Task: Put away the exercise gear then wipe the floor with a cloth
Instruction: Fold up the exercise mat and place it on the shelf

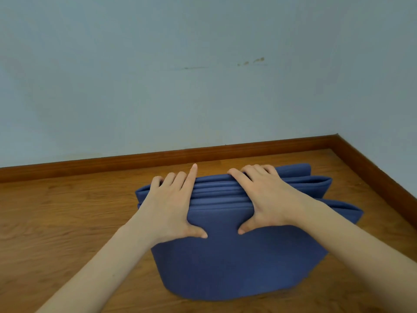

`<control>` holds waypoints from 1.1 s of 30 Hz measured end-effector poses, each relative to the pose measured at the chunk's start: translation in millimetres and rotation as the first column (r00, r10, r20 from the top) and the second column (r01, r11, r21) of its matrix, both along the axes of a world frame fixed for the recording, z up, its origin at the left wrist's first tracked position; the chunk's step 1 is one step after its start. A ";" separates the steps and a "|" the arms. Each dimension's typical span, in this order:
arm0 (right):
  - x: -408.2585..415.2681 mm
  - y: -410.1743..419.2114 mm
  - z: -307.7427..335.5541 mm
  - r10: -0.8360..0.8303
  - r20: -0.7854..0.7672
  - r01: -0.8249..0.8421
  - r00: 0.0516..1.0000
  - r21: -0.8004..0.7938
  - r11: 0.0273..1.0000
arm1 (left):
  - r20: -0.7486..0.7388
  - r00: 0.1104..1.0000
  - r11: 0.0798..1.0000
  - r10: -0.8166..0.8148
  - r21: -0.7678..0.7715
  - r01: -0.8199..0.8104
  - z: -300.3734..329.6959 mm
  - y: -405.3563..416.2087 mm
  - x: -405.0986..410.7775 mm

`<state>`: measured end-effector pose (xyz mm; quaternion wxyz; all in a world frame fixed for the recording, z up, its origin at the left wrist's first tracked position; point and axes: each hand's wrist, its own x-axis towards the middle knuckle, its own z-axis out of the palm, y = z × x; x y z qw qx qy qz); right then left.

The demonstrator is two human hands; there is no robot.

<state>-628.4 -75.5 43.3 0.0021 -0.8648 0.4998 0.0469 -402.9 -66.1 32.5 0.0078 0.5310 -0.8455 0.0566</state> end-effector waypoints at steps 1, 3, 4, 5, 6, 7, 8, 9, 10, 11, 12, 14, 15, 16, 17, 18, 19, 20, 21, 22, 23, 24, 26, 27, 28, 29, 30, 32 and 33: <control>0.6 -1.8 0.0 -0.002 0.023 0.003 1.000 -0.017 1.000 | -0.022 1.000 1.000 0.008 0.011 -0.008 0.2 -3.6 -0.8; 3.9 -7.8 -0.3 -0.019 0.056 0.020 0.998 -0.027 0.999 | -0.085 0.996 1.000 0.026 0.003 -0.026 -0.6 -12.4 -3.1; 6.3 -12.5 -0.7 -0.028 0.055 0.030 0.998 -0.032 0.999 | -0.111 0.993 0.999 0.032 -0.016 -0.034 -1.1 -16.3 -4.2; 8.6 -17.2 -1.3 -0.039 0.048 0.041 0.998 -0.044 0.998 | -0.129 0.991 0.998 0.039 -0.037 -0.044 -2.1 -19.8 -4.8; 10.6 -21.6 -1.8 -0.050 0.042 0.053 0.998 -0.060 0.997 | -0.144 0.989 0.997 0.045 -0.059 -0.054 -3.6 -23.7 -5.2; 12.1 -25.0 -2.2 -0.064 0.037 0.067 0.997 -0.072 0.995 | -0.151 0.987 0.995 0.052 -0.073 -0.064 -5.0 -27.2 -5.5; 13.3 -27.6 -2.7 -0.079 0.036 0.081 0.996 -0.076 0.994 | -0.154 0.986 0.994 0.059 -0.086 -0.073 -6.9 -30.8 -5.5; 13.9 -29.9 -3.5 -0.092 0.032 0.094 0.995 -0.074 0.993 | -0.156 0.986 0.992 0.063 -0.101 -0.080 -9.0 -33.7 -5.2; 14.2 -31.6 -4.2 -0.099 0.027 0.101 0.995 -0.072 0.992 | -0.153 0.986 0.989 0.067 -0.117 -0.085 -11.2 -36.0 -4.7; 14.2 -33.4 -4.5 -0.102 0.022 0.104 0.995 -0.070 0.992 | -0.147 0.987 0.987 0.065 -0.134 -0.085 -12.8 -37.7 -4.2; 14.1 -35.1 -4.8 -0.099 0.023 0.100 0.995 -0.070 0.992 | -0.138 0.988 0.984 0.061 -0.155 -0.083 -14.3 -39.2 -3.5; 13.1 -39.7 -4.7 -0.083 0.030 0.085 0.996 -0.070 0.994 | -0.125 0.991 0.976 0.054 -0.204 -0.079 -16.8 -42.6 -2.1; 12.7 -42.3 -4.9 -0.074 0.025 0.075 0.997 -0.069 0.995 | -0.121 0.991 0.973 0.054 -0.219 -0.079 -17.7 -43.9 -1.8; 12.1 -45.4 -5.6 -0.068 0.013 0.069 0.998 -0.072 0.995 | -0.118 0.991 0.972 0.056 -0.222 -0.082 -17.7 -45.2 -2.5; 11.2 -48.3 -7.3 -0.070 0.000 0.070 0.998 -0.076 0.995 | -0.113 0.992 0.973 0.064 -0.213 -0.087 -17.9 -46.6 -3.3; 10.8 -51.0 -9.0 -0.075 -0.009 0.074 0.997 -0.077 0.994 | -0.103 0.992 0.976 0.073 -0.196 -0.092 -18.4 -48.4 -4.0; 11.5 -53.0 -10.4 -0.079 -0.013 0.077 0.997 -0.068 0.995 | -0.090 0.992 0.981 0.087 -0.167 -0.101 -18.6 -49.6 -4.6; 13.0 -54.8 -10.8 -0.086 -0.016 0.086 0.996 -0.045 0.995 | -0.076 0.992 0.985 0.104 -0.129 -0.113 -18.5 -50.8 -5.3; 14.7 -56.9 -10.7 -0.101 -0.019 0.101 0.995 -0.015 0.995 | -0.060 0.991 0.989 0.118 -0.087 -0.123 -17.1 -52.7 -5.5; 17.1 -57.8 -11.3 -0.121 -0.027 0.121 0.992 0.016 0.992 | -0.046 0.991 0.990 0.126 -0.054 -0.128 -16.6 -54.5 -5.5; 19.8 -59.1 -10.4 -0.141 -0.047 0.143 0.989 0.047 0.989 | -0.031 0.991 0.991 0.130 -0.029 -0.131 -14.7 -56.9 -5.5; 22.1 -61.2 -7.7 -0.158 -0.071 0.164 0.985 0.077 0.983 | -0.018 0.990 0.990 0.138 0.004 -0.138 -10.9 -59.6 -6.2; 26.5 -62.7 -2.1 -0.190 -0.118 0.204 0.975 0.123 0.971 | 0.002 0.986 0.983 0.166 0.085 -0.165 -6.4 -59.9 -7.8; 28.0 -62.6 1.8 -0.197 -0.143 0.218 0.970 0.149 0.964 | 0.001 0.983 0.973 0.186 0.136 -0.184 -3.3 -57.5 -9.4; 29.5 -61.8 7.5 -0.191 -0.176 0.223 0.966 0.184 0.957 | -0.002 0.978 0.960 0.209 0.190 -0.205 0.8 -52.7 -11.3; 31.2 -60.0 13.2 -0.173 -0.215 0.221 0.961 0.226 0.949 | -0.001 0.973 0.943 0.230 0.248 -0.222 5.9 -46.3 -13.7; 33.2 -56.6 19.1 -0.157 -0.249 0.223 0.956 0.267 0.937 | 0.010 0.969 0.925 0.245 0.296 -0.237 10.6 -39.6 -15.7; 37.9 -44.5 29.1 -0.168 -0.271 0.255 0.948 0.330 0.909 | 0.059 0.975 0.911 0.214 0.348 -0.221 19.5 -29.6 -16.3; 40.1 -36.5 34.2 -0.187 -0.264 0.275 0.946 0.352 0.895 | 0.091 0.978 0.904 0.189 0.373 -0.210 26.2 -25.9 -15.6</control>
